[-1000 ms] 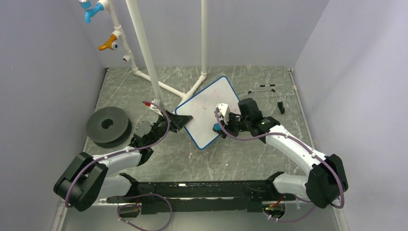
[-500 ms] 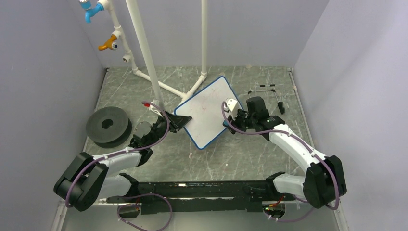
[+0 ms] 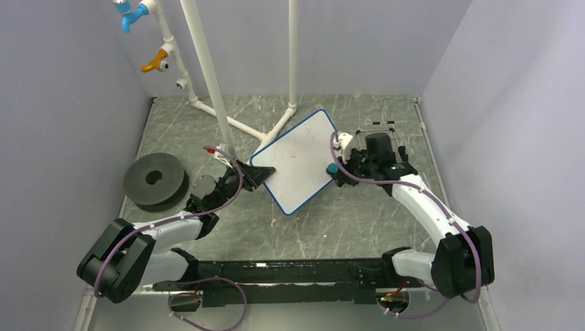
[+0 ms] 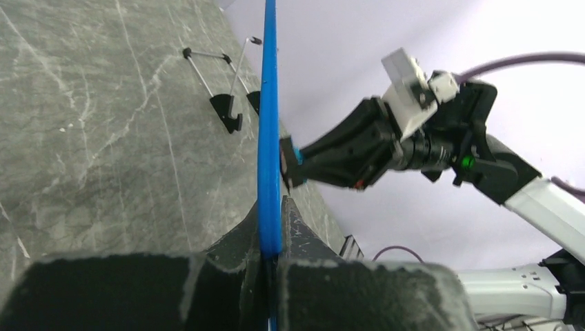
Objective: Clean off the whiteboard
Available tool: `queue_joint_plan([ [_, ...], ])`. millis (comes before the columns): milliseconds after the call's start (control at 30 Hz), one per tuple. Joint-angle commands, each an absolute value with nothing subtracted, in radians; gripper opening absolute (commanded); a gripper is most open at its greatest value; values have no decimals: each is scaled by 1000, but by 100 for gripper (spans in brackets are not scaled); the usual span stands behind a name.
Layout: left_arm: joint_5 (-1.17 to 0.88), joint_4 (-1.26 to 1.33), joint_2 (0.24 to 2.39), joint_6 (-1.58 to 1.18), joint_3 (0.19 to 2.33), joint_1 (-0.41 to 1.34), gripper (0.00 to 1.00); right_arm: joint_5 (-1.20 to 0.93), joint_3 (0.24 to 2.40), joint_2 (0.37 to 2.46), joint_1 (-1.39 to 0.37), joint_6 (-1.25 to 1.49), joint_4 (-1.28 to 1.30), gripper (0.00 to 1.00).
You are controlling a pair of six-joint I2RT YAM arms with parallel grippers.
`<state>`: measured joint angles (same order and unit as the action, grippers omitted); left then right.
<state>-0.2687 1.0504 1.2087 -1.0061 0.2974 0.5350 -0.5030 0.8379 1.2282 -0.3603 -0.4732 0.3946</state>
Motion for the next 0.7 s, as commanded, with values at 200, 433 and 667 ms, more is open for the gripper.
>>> queue_joint_plan([
  [200,-293,940,1079,-795,422,576,0,-622,876,1107,-230,-490,433,0],
  [433,-218,833,1054,-774,484,610,0,-471,840,1165,-326,-435,328,0],
  [667,-145,692,1026,-725,562,663,0,-564,856,1200,-456,-479,366,0],
])
